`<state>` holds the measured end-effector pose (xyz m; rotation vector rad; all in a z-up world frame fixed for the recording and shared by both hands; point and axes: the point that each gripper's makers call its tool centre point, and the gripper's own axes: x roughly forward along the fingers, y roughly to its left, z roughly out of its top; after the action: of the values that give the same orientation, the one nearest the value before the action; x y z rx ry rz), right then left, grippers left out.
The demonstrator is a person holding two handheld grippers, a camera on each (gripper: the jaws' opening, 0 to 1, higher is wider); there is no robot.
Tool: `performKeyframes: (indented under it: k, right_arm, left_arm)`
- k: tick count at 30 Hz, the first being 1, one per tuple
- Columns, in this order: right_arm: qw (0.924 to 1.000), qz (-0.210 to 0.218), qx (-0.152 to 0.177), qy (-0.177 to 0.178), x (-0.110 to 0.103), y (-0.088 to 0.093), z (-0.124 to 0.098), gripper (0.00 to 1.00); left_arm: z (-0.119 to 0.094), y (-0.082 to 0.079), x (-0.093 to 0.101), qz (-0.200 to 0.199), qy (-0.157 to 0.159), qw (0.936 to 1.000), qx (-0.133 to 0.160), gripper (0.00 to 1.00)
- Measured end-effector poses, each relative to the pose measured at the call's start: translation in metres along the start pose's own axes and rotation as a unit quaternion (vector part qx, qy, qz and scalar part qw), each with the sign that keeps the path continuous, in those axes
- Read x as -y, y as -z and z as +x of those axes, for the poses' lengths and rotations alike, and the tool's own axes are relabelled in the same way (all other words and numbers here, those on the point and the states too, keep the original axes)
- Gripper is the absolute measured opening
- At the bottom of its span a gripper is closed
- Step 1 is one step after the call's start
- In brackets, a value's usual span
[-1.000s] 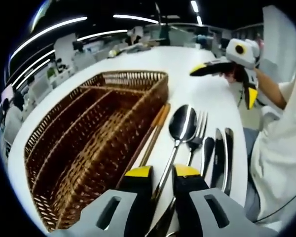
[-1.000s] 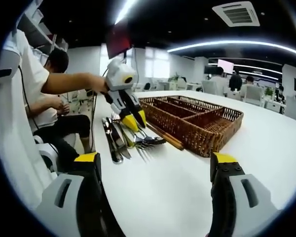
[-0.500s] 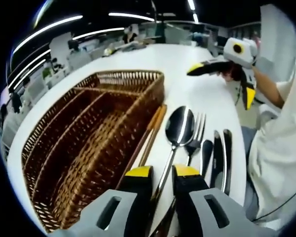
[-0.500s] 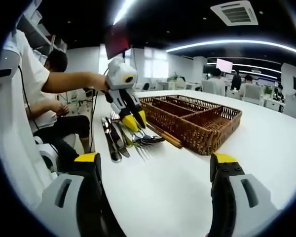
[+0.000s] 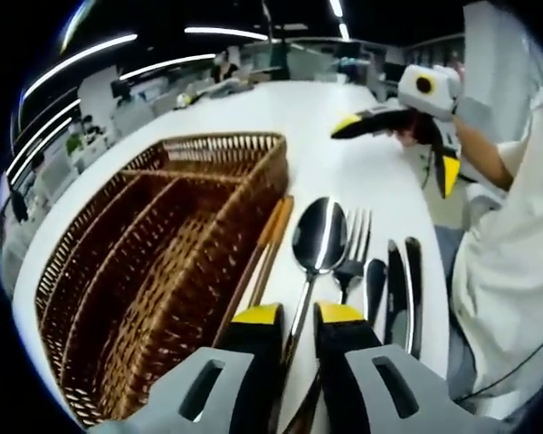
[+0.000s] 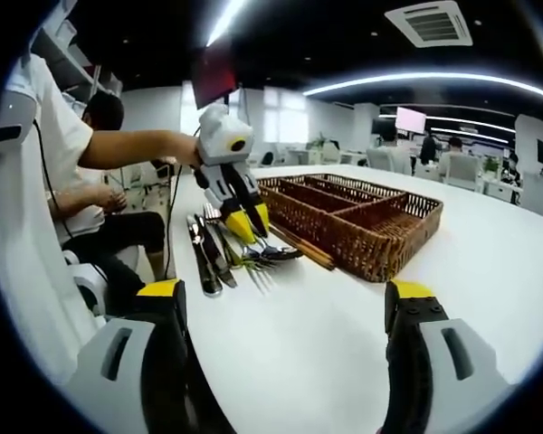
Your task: Arrange the knives, forks, and spoons in their matching storage slots by inserting each utensil handle-first until every utensil is classified and aligned in the correct compartment
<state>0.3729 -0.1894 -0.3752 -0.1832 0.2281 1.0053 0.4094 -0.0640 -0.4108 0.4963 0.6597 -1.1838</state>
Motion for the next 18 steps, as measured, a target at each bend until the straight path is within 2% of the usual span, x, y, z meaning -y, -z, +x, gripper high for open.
performKeyframes:
  k: [2, 4, 10, 16, 18]
  right_arm:
    - [1.0, 0.002, -0.001, 0.0, 0.0001, 0.0006, -0.0002, 0.93]
    - [1.0, 0.002, -0.001, 0.001, 0.0002, 0.0011, -0.0007, 0.93]
    - [1.0, 0.001, -0.002, 0.004, 0.0019, 0.0012, -0.0028, 0.93]
    - [1.0, 0.002, -0.002, 0.008, 0.0037, 0.0016, -0.0031, 0.92]
    - [1.0, 0.003, -0.003, 0.007, 0.0029, 0.002, -0.0029, 0.93]
  left_arm:
    - [0.0001, -0.0004, -0.0019, 0.004, 0.007, 1.0, 0.003, 0.12]
    - [0.0004, -0.0005, -0.0003, 0.011, 0.013, 0.9998, 0.006, 0.06]
    - [-0.0003, -0.0014, 0.0003, 0.029, 0.028, 0.9991, 0.015, 0.05]
    - [-0.0002, -0.0031, 0.0003, 0.037, 0.028, 0.9987, 0.021, 0.04]
    - [-0.0006, -0.0038, 0.0004, 0.058, 0.026, 0.9978, 0.017, 0.03]
